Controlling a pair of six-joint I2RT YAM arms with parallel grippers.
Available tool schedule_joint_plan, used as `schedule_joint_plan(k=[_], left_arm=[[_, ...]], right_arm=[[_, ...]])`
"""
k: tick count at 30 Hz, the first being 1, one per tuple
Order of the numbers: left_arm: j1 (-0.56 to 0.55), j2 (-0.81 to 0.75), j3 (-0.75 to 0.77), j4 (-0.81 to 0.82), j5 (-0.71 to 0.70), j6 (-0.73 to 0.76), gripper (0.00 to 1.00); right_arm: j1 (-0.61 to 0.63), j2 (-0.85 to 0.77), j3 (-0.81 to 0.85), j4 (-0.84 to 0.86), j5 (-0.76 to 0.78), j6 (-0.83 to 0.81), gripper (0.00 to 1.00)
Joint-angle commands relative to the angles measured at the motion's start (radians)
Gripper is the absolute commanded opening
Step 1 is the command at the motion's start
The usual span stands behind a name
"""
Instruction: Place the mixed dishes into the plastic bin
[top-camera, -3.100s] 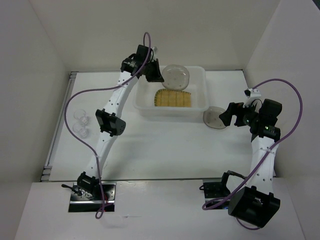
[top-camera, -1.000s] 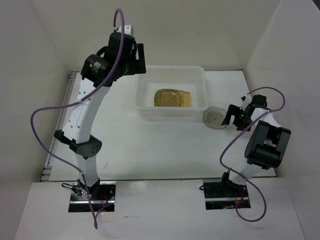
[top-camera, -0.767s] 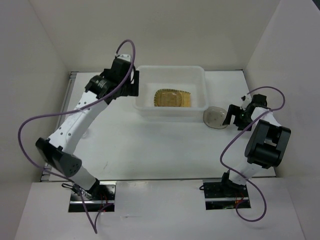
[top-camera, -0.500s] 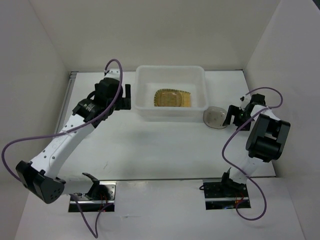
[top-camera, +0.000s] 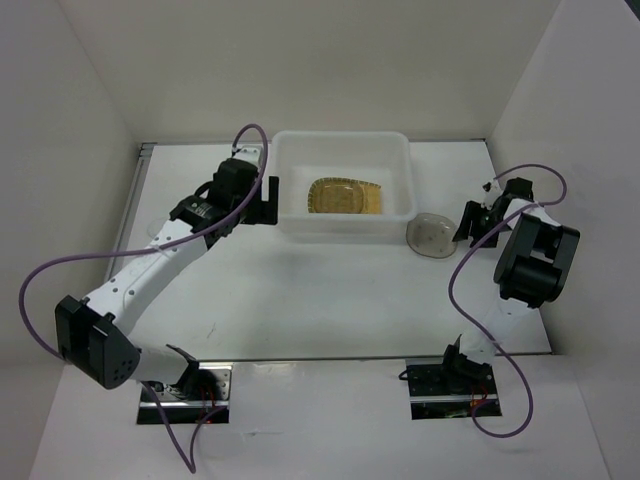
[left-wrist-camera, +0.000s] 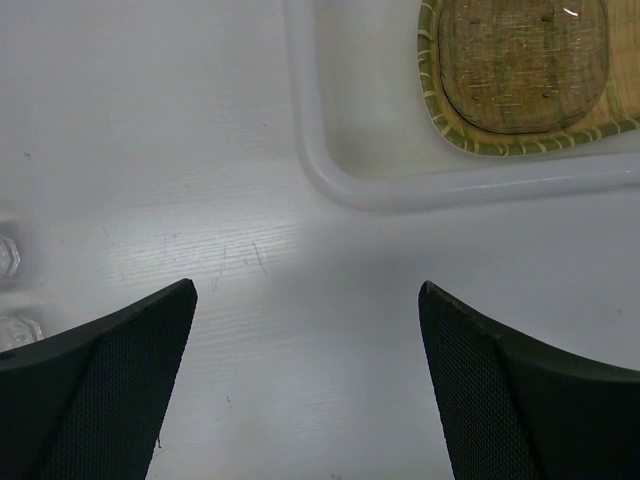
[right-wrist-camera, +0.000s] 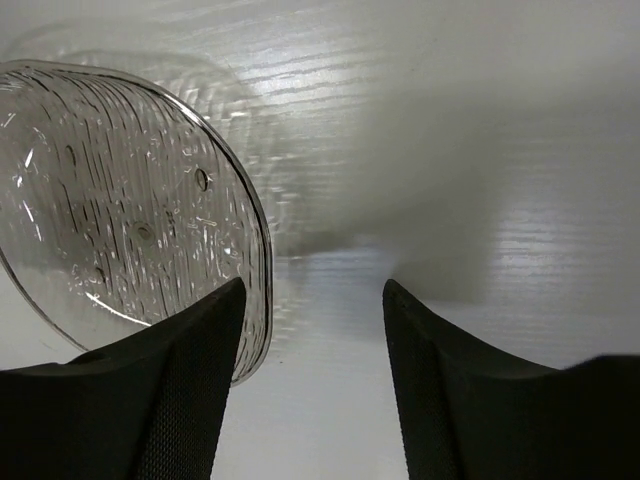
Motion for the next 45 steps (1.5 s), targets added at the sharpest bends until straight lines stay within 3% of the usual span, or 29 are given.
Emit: schedule_joint_plan(k=[1, 6, 9, 16, 21, 35, 38, 41, 42, 45], left_arm=[[0.017, -0.013, 0.004, 0.046, 0.046, 0.007, 0.98], [0.027, -0.004, 0.004, 0.046, 0.08, 0.007, 0.98], [0.027, 0.006, 0.004, 0.046, 0.091, 0.007, 0.98], [0.027, 0.015, 0.004, 0.046, 0.109, 0.007, 0.98], [0.027, 0.015, 0.004, 0.046, 0.118, 0.007, 0.98], [0.027, 0.024, 0.004, 0.046, 0.118, 0.007, 0.98], [0.027, 0.024, 0.004, 0.046, 0.108, 0.007, 0.98], [0.027, 0.033, 0.004, 0.046, 0.089, 0.007, 0.98], [0.027, 0.033, 0.004, 0.046, 0.089, 0.007, 0.98], [0.027, 0.033, 0.004, 0.046, 0.071, 0.007, 0.98]], right_arm=[[-0.002, 0.074, 0.006, -0.003, -0.025, -0.025, 0.62], [-0.002, 0.085, 0.006, -0.012, -0.054, -0.034, 0.42], [-0.002, 0.114, 0.006, -0.025, -0.076, -0.054, 0.41], [-0.002, 0.123, 0.021, -0.038, -0.085, -0.054, 0.68], [-0.002, 0.16, 0.04, -0.082, -0.173, -0.091, 0.68], [-0.002, 0.189, 0.04, -0.082, -0.153, -0.091, 0.4], [-0.002, 0.189, 0.04, -0.082, -0.139, -0.091, 0.31], [-0.002, 0.18, 0.04, -0.082, -0.139, -0.091, 0.15], [-0.002, 0.169, 0.04, -0.082, -0.139, -0.082, 0.03], [-0.021, 0.149, 0.022, -0.082, -0.139, -0.072, 0.0]])
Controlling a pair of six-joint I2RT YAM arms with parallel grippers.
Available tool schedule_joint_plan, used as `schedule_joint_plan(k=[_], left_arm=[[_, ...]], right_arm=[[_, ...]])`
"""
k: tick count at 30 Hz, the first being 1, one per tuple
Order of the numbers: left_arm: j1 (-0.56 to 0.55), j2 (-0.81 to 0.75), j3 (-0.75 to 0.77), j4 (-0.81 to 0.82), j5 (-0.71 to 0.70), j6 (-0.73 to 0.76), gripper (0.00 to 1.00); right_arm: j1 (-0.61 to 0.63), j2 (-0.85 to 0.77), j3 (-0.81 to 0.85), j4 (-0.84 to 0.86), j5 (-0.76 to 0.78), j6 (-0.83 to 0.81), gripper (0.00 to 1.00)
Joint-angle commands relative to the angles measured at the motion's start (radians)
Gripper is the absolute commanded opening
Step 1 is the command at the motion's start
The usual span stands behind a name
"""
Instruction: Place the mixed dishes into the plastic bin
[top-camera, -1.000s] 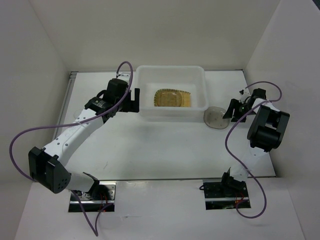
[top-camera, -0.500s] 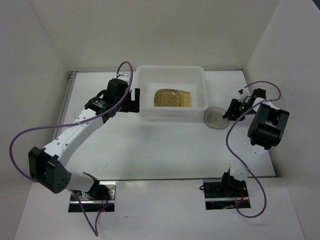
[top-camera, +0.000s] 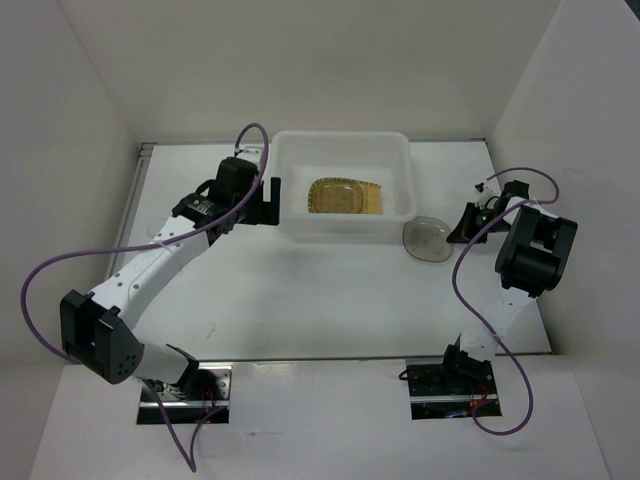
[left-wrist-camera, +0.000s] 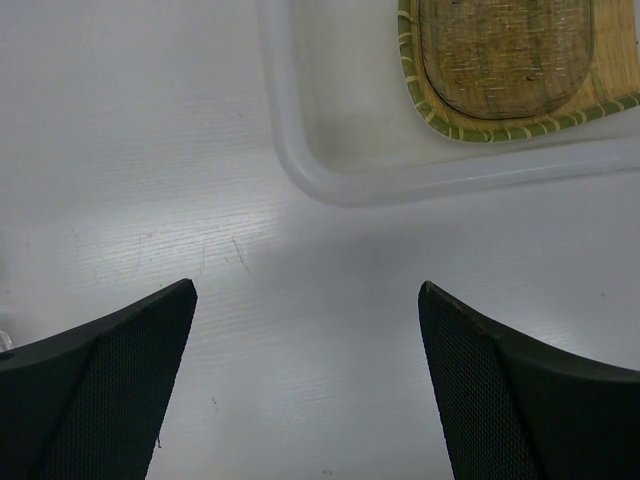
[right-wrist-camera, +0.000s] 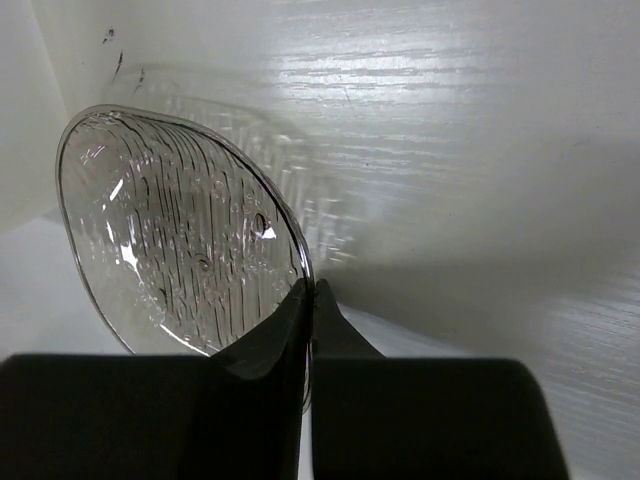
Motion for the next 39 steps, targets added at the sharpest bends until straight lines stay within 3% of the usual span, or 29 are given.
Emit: schedule_joint_plan(k=[1, 8, 16, 20, 28, 34, 39], left_arm=[[0.002, 0.006, 0.004, 0.027, -0.035, 0.007, 0.98], [0.032, 0.006, -0.005, 0.027, -0.086, 0.007, 0.98], [0.032, -0.004, -0.005, 0.027, -0.126, 0.007, 0.98], [0.032, -0.004, -0.005, 0.027, -0.126, 0.007, 0.98], [0.032, -0.013, -0.005, 0.027, -0.126, 0.007, 0.98], [0.032, -0.013, -0.005, 0.027, -0.135, -0.003, 0.98], [0.032, -0.033, -0.005, 0.027, -0.155, -0.012, 0.98]], right_arm=[[-0.021, 0.027, -0.048, -0.064, 0.109, -0.028, 0.0], [-0.121, -0.08, -0.058, -0.121, -0.021, -0.038, 0.0], [-0.13, -0.532, -0.143, -0.091, -0.007, 0.025, 0.0], [-0.13, -0.638, -0.101, -0.124, -0.016, 0.036, 0.0], [-0.113, -0.651, 0.08, -0.253, -0.17, 0.027, 0.0], [0.127, -0.56, 0.317, -0.229, -0.179, 0.143, 0.0], [0.252, -0.421, 0.484, -0.209, -0.144, 0.166, 0.0]])
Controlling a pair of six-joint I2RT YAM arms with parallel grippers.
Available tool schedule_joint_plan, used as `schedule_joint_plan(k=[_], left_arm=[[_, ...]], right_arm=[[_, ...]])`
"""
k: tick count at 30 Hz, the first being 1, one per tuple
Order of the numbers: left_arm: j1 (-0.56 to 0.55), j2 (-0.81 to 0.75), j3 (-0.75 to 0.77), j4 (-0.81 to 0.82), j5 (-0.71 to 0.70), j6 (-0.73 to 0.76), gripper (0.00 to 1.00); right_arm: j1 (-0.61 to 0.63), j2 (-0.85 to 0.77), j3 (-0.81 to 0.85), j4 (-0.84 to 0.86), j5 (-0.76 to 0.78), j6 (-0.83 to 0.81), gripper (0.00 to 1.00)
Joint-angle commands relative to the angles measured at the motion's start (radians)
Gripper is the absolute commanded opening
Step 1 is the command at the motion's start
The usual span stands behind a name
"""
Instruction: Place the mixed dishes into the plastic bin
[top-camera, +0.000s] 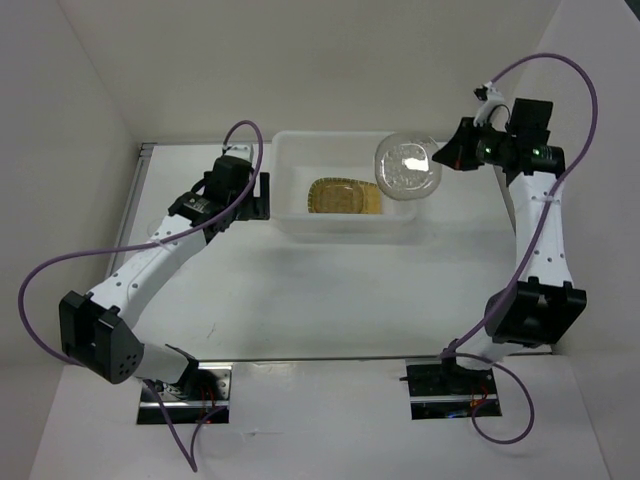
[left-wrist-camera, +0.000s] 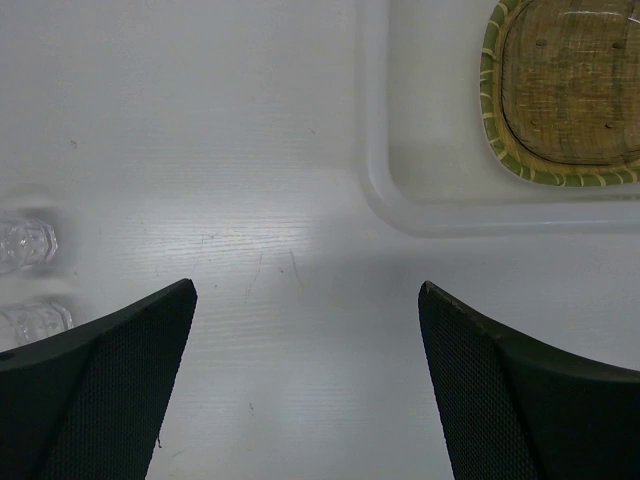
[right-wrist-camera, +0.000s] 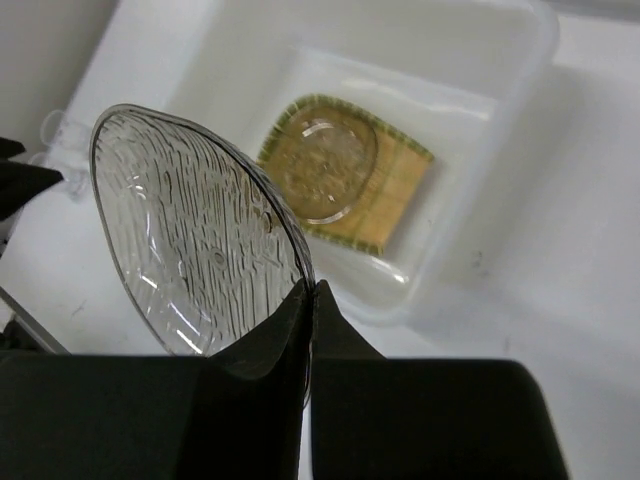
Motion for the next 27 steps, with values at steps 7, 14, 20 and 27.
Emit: schedule_joint_plan(k=[7, 14, 20, 27], left_arm=[[0.001, -0.042, 0.005, 0.028, -0.039, -0.019, 0.98], [0.001, -0.016, -0.004, 0.046, -0.073, -0.019, 0.98], [0.001, 0.085, 0.028, 0.046, -0.064, -0.01, 0.98], [0.001, 0.136, 0.038, 0.046, -0.053, -0.01, 0.98]], right_arm=[[0.252, 0.342, 0.334, -0.052, 0.102, -0.028, 0.0], [0.369, 0.63, 0.63, -0.115, 0.128, -0.039, 0.0], [0.409, 0.871, 0.907, -0.125, 0.137, -0.03, 0.0], [0.441, 1.081, 1.07, -0.122, 0.165, 0.002, 0.0]])
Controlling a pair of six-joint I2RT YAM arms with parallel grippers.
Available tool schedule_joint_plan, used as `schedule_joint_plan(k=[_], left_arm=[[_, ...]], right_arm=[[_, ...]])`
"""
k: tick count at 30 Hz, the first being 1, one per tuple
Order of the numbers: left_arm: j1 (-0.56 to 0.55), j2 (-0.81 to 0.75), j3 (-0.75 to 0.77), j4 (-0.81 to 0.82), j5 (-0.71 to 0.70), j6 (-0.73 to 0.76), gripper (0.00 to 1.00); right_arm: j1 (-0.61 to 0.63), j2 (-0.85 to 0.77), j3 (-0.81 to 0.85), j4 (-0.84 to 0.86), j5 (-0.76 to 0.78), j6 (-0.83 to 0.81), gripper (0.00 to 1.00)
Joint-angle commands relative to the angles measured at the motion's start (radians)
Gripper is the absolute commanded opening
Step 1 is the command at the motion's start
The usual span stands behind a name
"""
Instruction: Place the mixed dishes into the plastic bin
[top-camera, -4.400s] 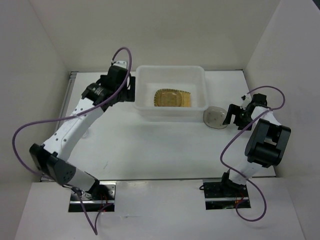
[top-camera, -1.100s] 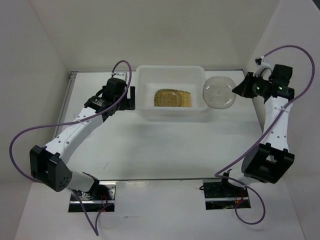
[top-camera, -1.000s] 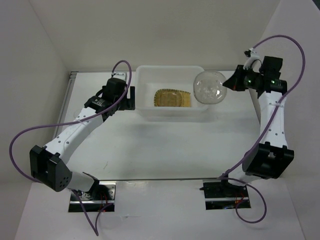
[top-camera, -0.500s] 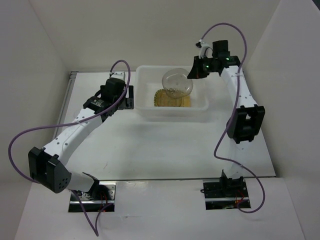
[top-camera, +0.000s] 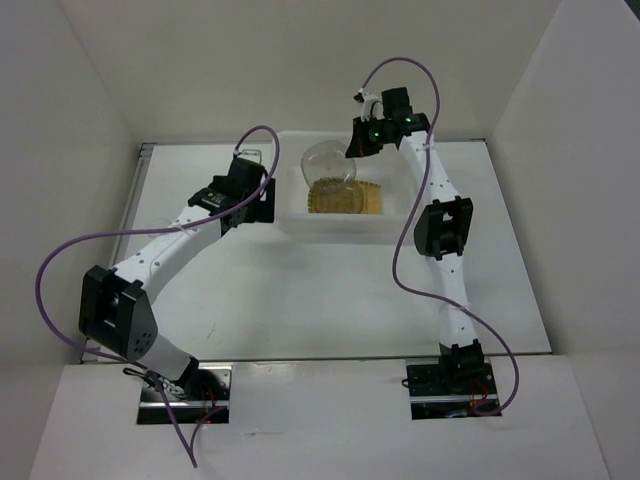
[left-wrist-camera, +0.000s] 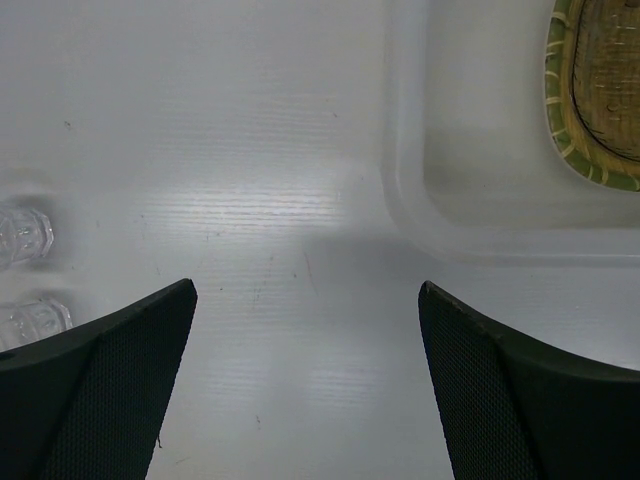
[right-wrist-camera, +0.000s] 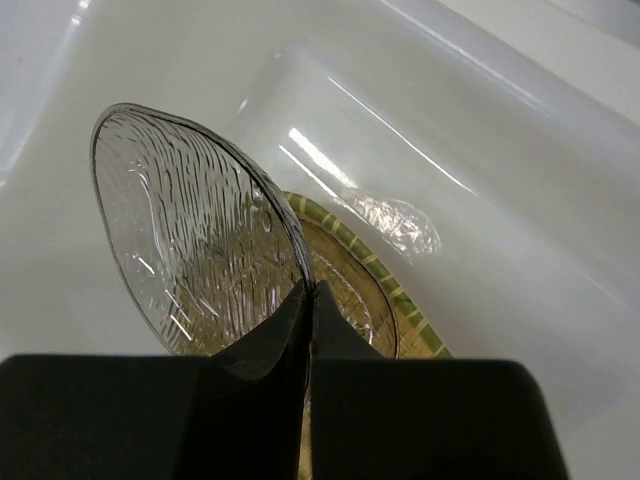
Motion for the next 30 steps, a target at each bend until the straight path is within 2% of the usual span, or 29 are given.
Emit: schedule_joint_plan(k=[1, 7, 14, 19, 23, 27, 29, 30], left_arm=[[0.001, 0.009, 0.038, 0.025, -0.002, -0.008, 0.98], [0.01, 0.019, 0.047, 0.025, 0.007, 0.001, 0.98], [0.02, 0.019, 0.056, 0.015, 0.007, 0.001, 0.98], [0.03, 0.01, 0.056, 0.015, 0.007, 0.001, 0.98], [0.03, 0.01, 0.056, 0.015, 0.007, 0.001, 0.98], [0.04, 0.001, 0.056, 0.015, 0.007, 0.001, 0.98], [0.04, -0.008, 0.056, 0.015, 0.007, 0.001, 0.98], [0.04, -0.008, 0.056, 0.015, 0.007, 0.001, 0.98]], right_arm=[[0.031, 0.071, 0.068, 0.0, 0.033, 0.029, 0.0], [0.032, 0.195, 0.121, 0.028, 0.128, 0.052, 0.0], [0.002, 0.239, 0.131, 0.028, 0.148, 0.073, 0.0], [-0.027, 0.23, 0.131, 0.008, 0.15, 0.073, 0.0], [-0.037, 0.154, 0.068, -0.003, 0.139, 0.073, 0.0], [-0.047, 0.102, -0.006, -0.015, 0.196, 0.073, 0.0], [-0.037, 0.101, -0.041, -0.027, 0.219, 0.073, 0.08], [-0.037, 0.101, -0.055, -0.028, 0.219, 0.073, 0.18]])
